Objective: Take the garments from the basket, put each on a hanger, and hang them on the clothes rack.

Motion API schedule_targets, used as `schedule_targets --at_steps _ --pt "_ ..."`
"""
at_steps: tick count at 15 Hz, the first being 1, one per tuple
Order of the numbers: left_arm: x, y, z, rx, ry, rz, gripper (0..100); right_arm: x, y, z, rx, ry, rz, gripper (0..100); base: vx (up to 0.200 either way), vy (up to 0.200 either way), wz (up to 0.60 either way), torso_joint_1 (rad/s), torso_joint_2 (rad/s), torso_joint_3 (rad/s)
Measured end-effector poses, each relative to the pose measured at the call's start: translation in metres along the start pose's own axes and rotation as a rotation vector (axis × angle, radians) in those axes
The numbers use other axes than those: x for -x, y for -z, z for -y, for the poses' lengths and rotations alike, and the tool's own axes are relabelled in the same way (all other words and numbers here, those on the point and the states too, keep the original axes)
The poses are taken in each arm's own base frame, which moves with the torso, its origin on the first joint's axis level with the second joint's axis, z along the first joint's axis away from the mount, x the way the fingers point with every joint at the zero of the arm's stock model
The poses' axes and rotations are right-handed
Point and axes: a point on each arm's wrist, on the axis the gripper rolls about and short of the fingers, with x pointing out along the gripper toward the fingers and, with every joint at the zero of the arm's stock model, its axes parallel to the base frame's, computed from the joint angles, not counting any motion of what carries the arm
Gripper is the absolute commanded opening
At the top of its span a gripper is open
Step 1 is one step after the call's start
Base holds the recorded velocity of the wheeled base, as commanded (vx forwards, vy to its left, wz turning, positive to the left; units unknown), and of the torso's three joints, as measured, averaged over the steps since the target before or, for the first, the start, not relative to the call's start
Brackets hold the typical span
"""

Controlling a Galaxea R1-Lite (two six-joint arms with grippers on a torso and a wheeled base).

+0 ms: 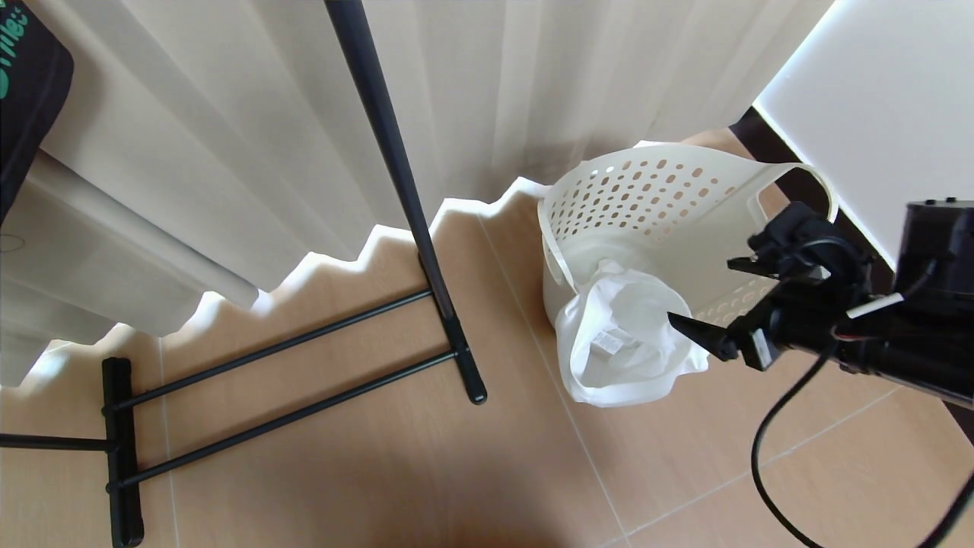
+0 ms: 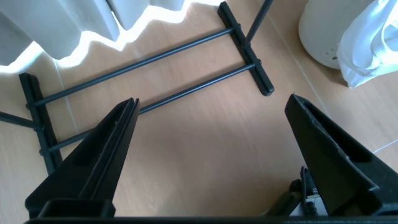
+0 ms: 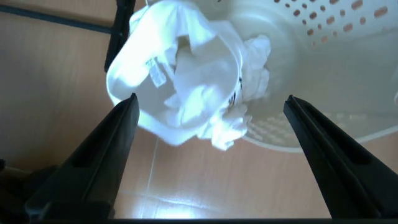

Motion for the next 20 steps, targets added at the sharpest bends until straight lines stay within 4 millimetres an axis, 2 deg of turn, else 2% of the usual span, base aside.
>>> schedule_targets --at_steps 3,5,13,20 --pt "0.0 0.0 0.0 0.0 0.0 0.0 100 -0.04 -0.014 0.007 0.158 0.031 0.0 100 0.0 0.0 0.0 0.017 0.0 0.001" --pt "0.0 0.0 0.0 0.0 0.0 0.0 100 -0.054 -0.016 0.008 0.173 0.03 0.001 100 0.0 0.0 0.0 0.0 0.0 0.0" --pt "0.0 0.0 0.0 0.0 0.0 0.001 100 -0.072 -0.013 0.007 0.172 0.032 0.015 100 0.0 0.0 0.0 0.0 0.0 0.0" --pt "0.0 0.0 0.0 0.0 0.0 0.001 100 -0.105 -0.001 0.003 0.177 0.054 0.047 100 0.0 0.0 0.0 0.0 0.0 0.0"
